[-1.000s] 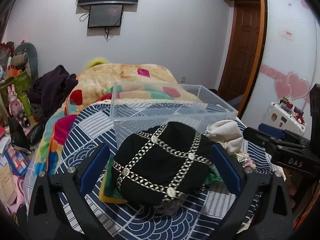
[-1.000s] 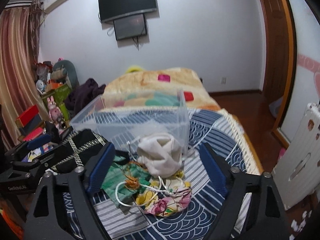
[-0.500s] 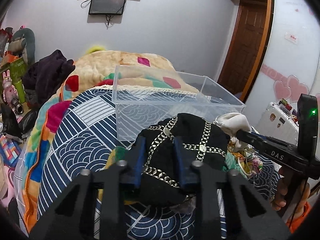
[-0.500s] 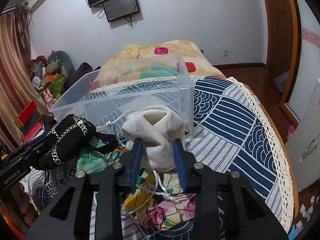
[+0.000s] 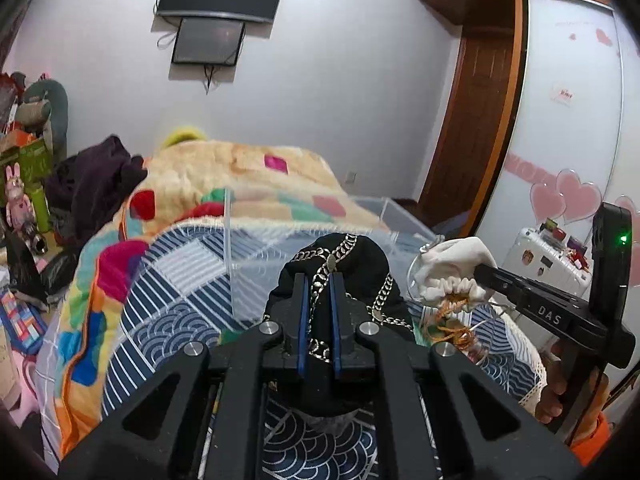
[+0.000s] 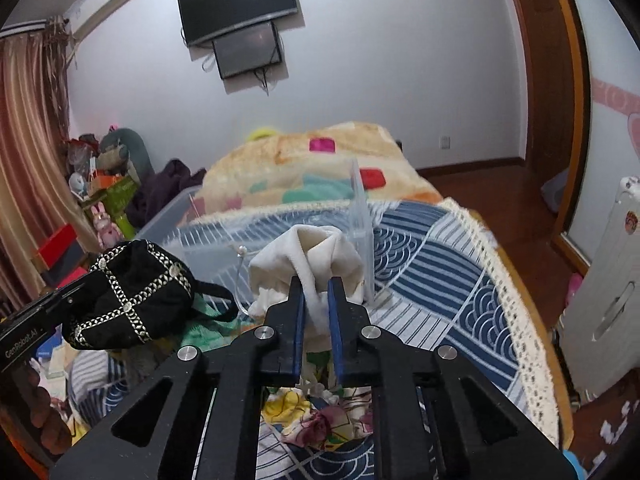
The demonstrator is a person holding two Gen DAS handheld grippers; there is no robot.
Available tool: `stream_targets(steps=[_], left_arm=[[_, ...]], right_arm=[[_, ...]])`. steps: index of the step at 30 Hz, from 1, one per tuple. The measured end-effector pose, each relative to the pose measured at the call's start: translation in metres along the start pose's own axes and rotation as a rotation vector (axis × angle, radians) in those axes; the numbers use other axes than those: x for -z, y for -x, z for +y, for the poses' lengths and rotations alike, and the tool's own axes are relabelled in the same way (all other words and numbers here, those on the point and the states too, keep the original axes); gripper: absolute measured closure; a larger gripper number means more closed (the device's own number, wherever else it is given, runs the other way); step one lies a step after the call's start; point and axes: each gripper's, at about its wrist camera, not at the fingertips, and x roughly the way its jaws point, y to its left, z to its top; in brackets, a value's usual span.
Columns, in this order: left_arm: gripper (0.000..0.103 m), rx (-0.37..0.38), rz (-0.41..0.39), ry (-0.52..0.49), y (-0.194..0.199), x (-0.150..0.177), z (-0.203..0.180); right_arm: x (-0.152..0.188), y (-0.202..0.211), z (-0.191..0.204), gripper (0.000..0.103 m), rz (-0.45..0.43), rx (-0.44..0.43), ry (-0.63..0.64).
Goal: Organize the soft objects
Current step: 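Grasp the black quilted bag with the left tool while the right tool grasps the white cloth, then lower the black bag into the box with the left tool while the right drops the cloth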
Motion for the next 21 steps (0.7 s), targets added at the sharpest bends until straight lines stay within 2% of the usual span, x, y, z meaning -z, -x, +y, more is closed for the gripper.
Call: stream_targets(steps=[11,21], left_arm=[[0.095,0.016,-0.086,-0.005,0.011,-0.039,-0.001],[0.095,-0.002,-0.101,-0.026,-0.021,-0.076,-0.004]], right_arm=[[-0.023,0.019,0.009,0.093,-0.116,-0.024,0.027],[-0.051,0.007,0.018,0.093,-0.181,-0.011,0.047]])
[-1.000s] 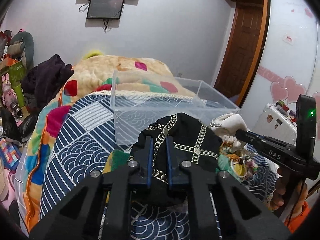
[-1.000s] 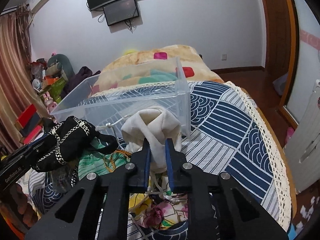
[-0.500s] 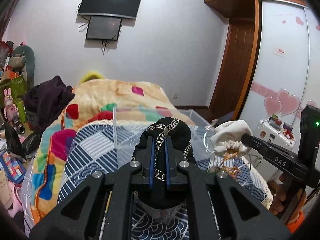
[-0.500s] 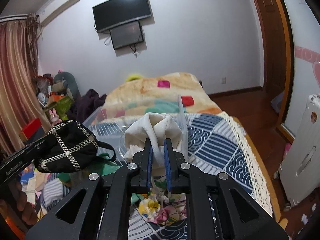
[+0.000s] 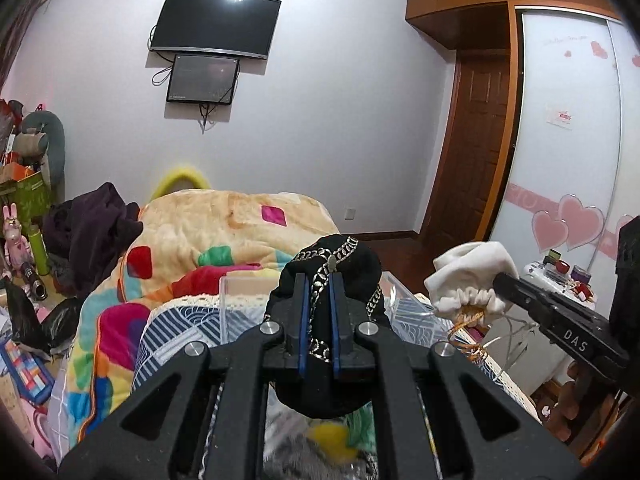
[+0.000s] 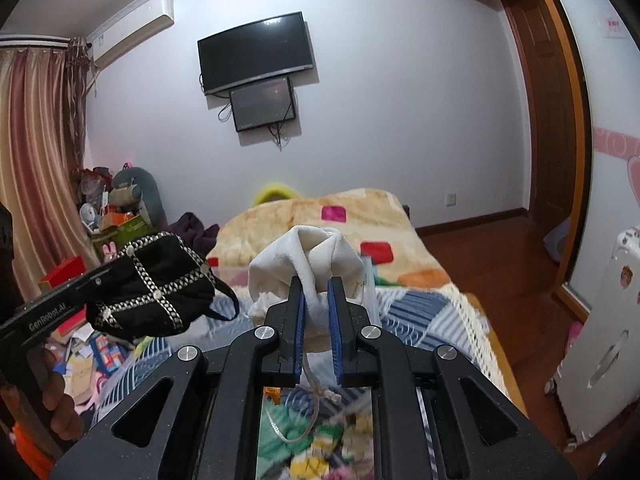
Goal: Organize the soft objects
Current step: 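Lower the black bag into the box with the left tool while the right drops the cloth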
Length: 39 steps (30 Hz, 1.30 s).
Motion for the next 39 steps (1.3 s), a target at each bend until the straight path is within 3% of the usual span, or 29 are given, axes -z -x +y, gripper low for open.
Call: stream_targets(steps=[9,19,23,33,37,39], left_arm=[[0.095,-0.005,0.122,0.037,-0.062,-0.003,0.016],[0.095,-0.059,0.314,0.014,-0.122,0.023,0.018],[0.095,-0.047,0.367,-0.004,-0.130,0.033,0.012],[0.092,-0.027,0.392,-0.022,-0.119,0.036,0.011],[0.077,-0.009,0.378,-0.015,-0.104,0.036,0.014],[0.072,-0.016,0.348,-0.019,-0.091,0.035,0.014]], right_arm=[[-0.004,-0.040,0.005,0.093,0.041,0.035,0.011],[0.018,-0.090,0.005,0.093,0.227,0.075,0.049],[0.027,-0.097,0.008,0.093,0.303,0.081,0.096],[0.034,-0.091,0.004,0.092,0.372,0.042,0.105],[0.029,-0.085,0.005,0.088,0.363,0.033,0.100],[0.026,-0.075,0.007,0.079,0.338,0.032,0.107]])
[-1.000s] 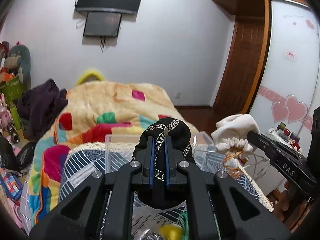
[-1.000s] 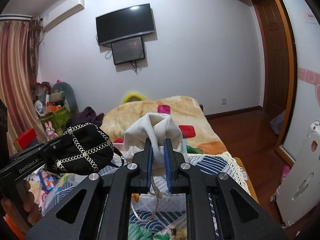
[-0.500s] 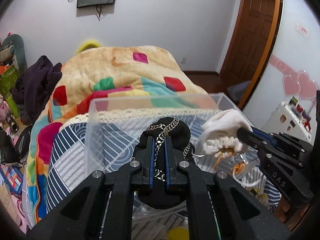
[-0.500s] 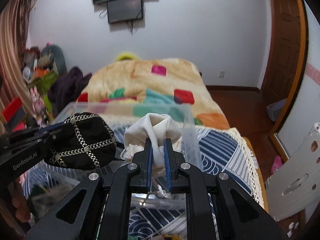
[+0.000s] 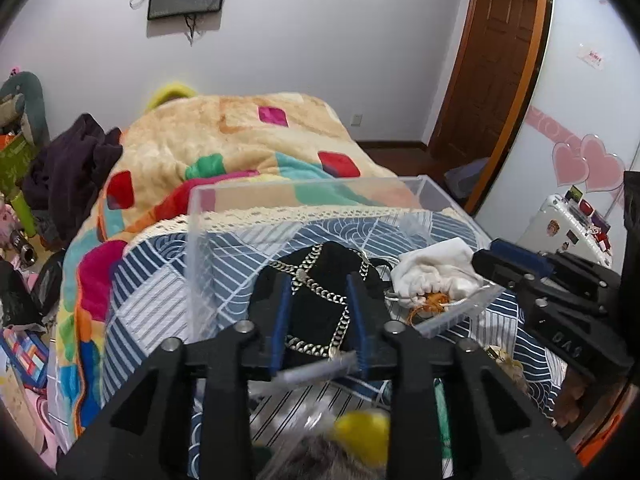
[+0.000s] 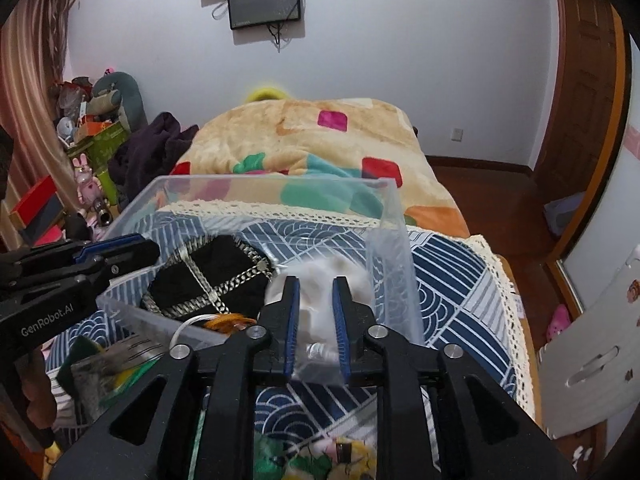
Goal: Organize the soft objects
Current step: 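Lower the black bag into the box with the left tool while the right drops the cloth, then grasp the green-yellow sponge with the left tool while the right tool grasps the green glove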
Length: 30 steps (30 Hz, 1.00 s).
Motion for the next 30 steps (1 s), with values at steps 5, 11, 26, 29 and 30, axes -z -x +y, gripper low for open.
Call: stream_targets(steps=[5,11,26,29,30], left_arm=[[0.046,-0.022,-0.088,0.003,0.037,0.008,0.002],[0.027,-0.076,-0.147,-0.010,0.067,0.027,0.006],[0.023,-0.122,-0.060,0.019,0.062,0.096,0.016],[0.023,-0.150,-0.054,-0.003,0.059,0.103,0.017],[0.023,-0.148,-0.049,0.001,0.058,0.105,0.018]], right_arm=[[0.004,0.031,0.002,0.058,-0.086,0.003,0.007],[0.014,0.054,0.004,0.034,-0.157,-0.016,-0.007],[0.058,0.029,0.036,0.032,-0.045,-0.108,0.028],[0.066,0.018,0.042,0.032,0.006,-0.152,0.039],[0.067,0.016,0.044,0.032,0.016,-0.161,0.046]])
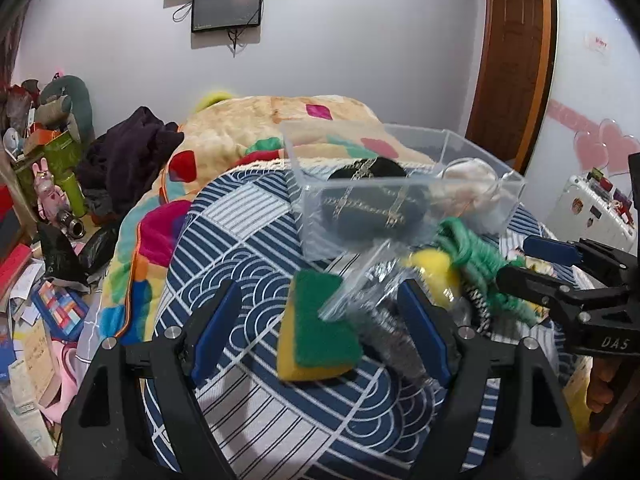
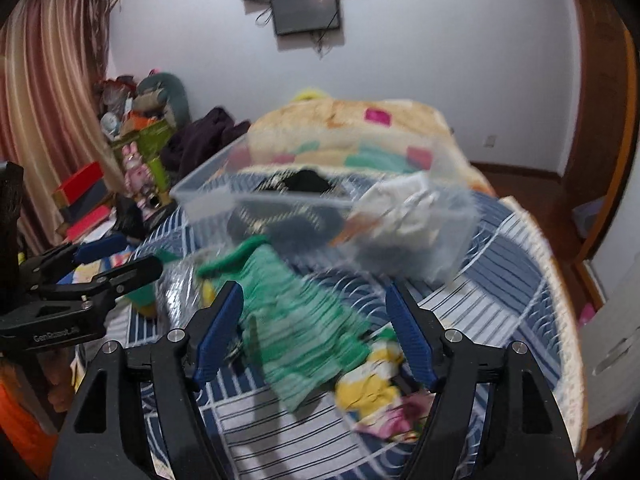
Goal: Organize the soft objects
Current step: 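Grasp the green-yellow sponge with the left tool while the right tool grasps the green glove, then carry the sponge into the clear box with the left tool while the right tool carries the glove in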
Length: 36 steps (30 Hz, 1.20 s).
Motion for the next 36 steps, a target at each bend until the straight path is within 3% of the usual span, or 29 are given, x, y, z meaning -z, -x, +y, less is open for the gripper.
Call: stream_targets(steps=[2,6,14,17,28,33,36], left_arm=[[0.023,0.015,0.011,0.014,-0.003,0.004,0.004],[0.026,0.034,0.032,0.038,-0.008,0.013,0.009],[0.055,0.117,0.049,0.055,-0.010,0.018,0.012],[0.063,0.103,0.044,0.043,-0.009,0.021,0.009],[0.066,0.090,-0.019,0.025,0.020,0.013,0.007],[0.066,0.113,-0.041,0.049,0.029,0.002,0.008],[0.066,0.165,-0.040,0.064,0.028,-0.003,0.005]], right_arm=[[0.005,-0.006,0.003,0.033,0.024,-0.006,0.009],[0.011,-0.018,0.003,0.059,0.070,-0.029,0.009],[0.012,-0.012,0.003,0.081,0.050,-0.022,0.013],[0.012,-0.009,0.003,0.091,0.041,-0.027,0.013],[0.007,0.005,-0.004,0.091,-0.015,-0.011,-0.015],[0.005,0.010,-0.006,0.091,-0.035,-0.006,-0.024],[0.005,0.012,-0.007,0.091,-0.044,-0.006,-0.026]])
